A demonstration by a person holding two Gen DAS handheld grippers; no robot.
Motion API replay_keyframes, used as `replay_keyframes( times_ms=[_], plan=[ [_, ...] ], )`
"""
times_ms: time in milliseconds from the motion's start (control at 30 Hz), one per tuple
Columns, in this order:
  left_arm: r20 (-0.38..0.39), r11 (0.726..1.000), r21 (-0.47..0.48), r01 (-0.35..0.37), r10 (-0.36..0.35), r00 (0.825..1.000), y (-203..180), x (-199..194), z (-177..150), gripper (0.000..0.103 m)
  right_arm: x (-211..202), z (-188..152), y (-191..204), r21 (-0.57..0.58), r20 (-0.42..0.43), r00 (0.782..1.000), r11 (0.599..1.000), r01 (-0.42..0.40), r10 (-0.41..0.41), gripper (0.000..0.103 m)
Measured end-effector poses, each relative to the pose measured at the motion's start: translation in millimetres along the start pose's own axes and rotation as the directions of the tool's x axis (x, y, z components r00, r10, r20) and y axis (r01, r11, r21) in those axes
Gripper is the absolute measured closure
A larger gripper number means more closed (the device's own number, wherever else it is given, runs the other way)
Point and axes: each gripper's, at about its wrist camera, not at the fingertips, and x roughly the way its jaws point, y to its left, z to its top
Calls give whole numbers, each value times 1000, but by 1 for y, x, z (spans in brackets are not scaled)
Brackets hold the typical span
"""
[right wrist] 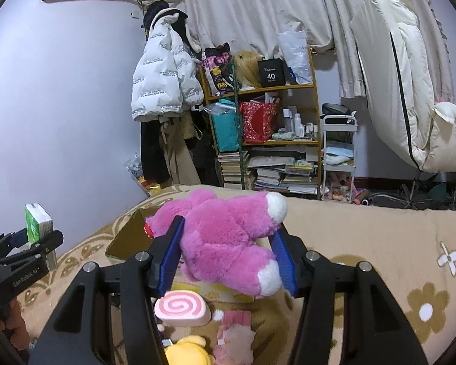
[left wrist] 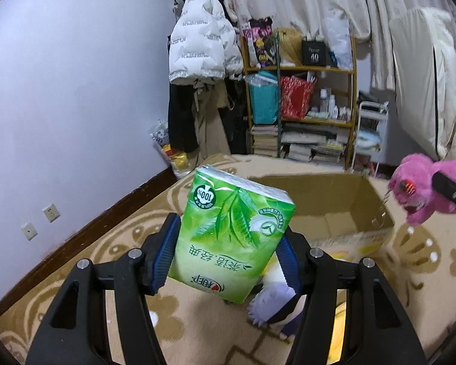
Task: Organize soft objects
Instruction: 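Lift tissue pack with left tool while right tool lifts plush toward the box, then lower both items into the cardboard box and open both tools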
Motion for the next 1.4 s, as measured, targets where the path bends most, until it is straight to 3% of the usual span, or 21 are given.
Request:
replay_keyframes(
  times_ms=[367,767,1233,1400],
  plan=[
    [120,999,53,4,-10,993,-15,5,41,44,21,17,-1,-22,25,1000,1000,-14,15,45],
    [131,995,104,12,-26,991,-34,47,53,44,64,30,-18,-49,27,1000,999,-12,14,45],
    [-30,995,53,86,-84,996,-36,113,38,44,111,15,-14,-68,-65,995,995,-77,73,44],
    [-87,986,28,163,-160,983,-38,127,35,43,118,9,-10,-67,-95,990,991,-114,107,44]
  ],
)
